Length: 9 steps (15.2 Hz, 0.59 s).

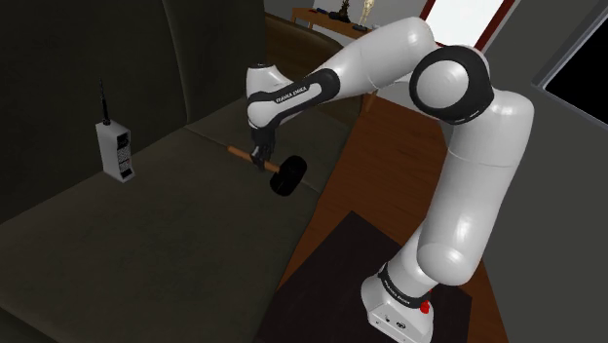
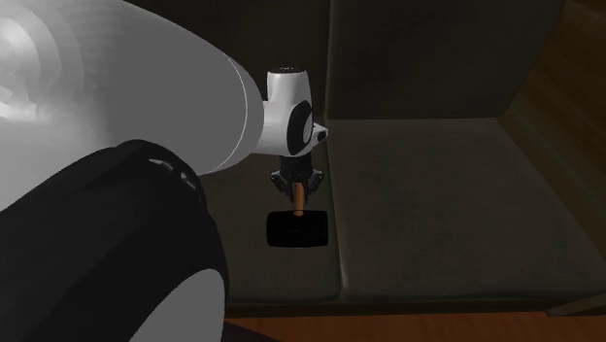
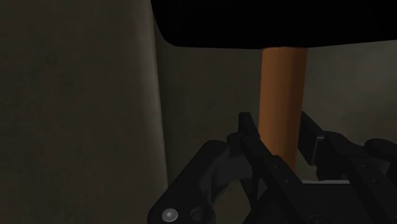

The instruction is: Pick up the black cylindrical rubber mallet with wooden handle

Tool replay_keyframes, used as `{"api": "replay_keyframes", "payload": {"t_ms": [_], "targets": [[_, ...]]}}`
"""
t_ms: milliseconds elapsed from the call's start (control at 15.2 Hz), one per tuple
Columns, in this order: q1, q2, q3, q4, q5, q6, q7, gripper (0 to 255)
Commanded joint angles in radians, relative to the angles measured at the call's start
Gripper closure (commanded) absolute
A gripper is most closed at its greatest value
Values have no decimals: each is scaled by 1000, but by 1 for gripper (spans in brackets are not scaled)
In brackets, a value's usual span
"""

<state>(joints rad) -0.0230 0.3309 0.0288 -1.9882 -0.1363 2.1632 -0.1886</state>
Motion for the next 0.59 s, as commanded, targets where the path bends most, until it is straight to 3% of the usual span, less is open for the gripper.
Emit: {"api": "replay_keyframes", "payload": {"t_ms": [0,528], "targets": [[-1,-19,0,7,3,-25,-5,255],[-1,-65,2,32,9,-96,-14,255]]}}
